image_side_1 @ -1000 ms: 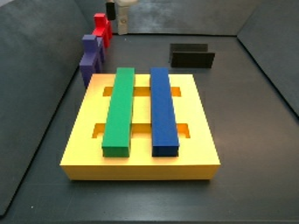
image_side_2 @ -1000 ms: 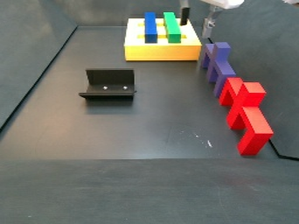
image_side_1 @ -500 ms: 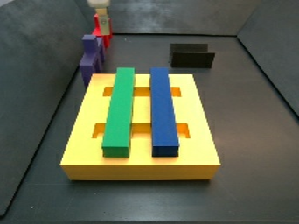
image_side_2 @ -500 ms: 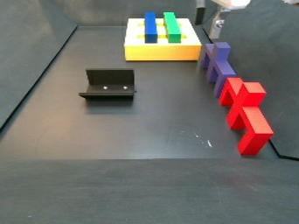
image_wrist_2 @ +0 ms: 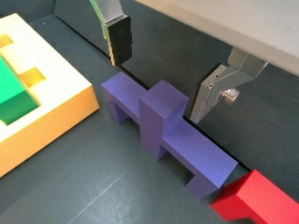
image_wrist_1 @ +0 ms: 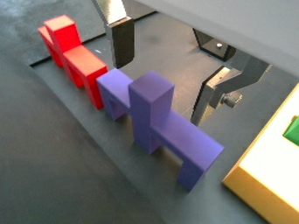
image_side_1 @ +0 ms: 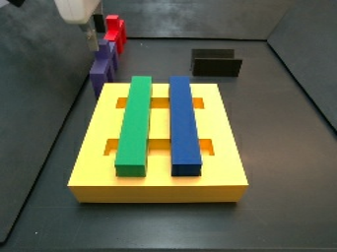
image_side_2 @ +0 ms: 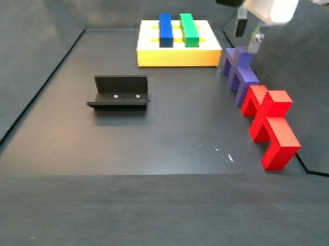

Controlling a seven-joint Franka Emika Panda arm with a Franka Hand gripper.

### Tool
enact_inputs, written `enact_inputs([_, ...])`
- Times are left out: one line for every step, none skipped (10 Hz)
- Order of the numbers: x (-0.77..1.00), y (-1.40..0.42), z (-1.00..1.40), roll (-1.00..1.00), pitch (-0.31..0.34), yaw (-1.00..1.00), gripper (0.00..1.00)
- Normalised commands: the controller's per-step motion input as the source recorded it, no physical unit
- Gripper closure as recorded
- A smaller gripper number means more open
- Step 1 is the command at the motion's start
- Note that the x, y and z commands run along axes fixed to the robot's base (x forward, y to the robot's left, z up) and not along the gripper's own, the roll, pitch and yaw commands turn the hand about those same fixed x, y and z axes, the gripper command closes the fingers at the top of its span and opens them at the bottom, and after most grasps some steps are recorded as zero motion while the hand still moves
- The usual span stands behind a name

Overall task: Pick up the purple object. Move up. Move to above the board. Insert the purple object.
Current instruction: Pick up the purple object.

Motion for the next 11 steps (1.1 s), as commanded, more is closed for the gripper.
enact_inputs([0.00, 0.10, -0.21, 0.02, 0.064, -0.17, 0.00])
enact_inputs([0.17, 0.17, -0.10, 0.01, 0.139, -0.21, 0.00])
enact_inputs([0.29, 0.20, -0.05, 0.00, 0.191, -0.19, 0.00])
enact_inputs([0.14, 0.15, -0.11, 0.01, 0.140, -0.19, 0.00])
enact_inputs([0.00, 0.05, -0.12, 0.03, 0.041, -0.13, 0.00])
enact_inputs([0.00, 0.00, -0.18, 0.01, 0.000, -0.15, 0.00])
enact_inputs([-0.02, 0.00, -0.22, 0.00, -0.021, -0.09, 0.00])
enact_inputs([-0.10, 0.00, -0.25, 0.00, -0.034, -0.05, 0.00])
enact_inputs([-0.08, 0.00, -0.23, 0.00, -0.041, -0.03, 0.00])
enact_inputs([-0.09, 0.00, -0.25, 0.00, -0.047, -0.03, 0.00])
enact_inputs([0.00, -0.02, -0.15, 0.00, -0.027, 0.00, 0.00])
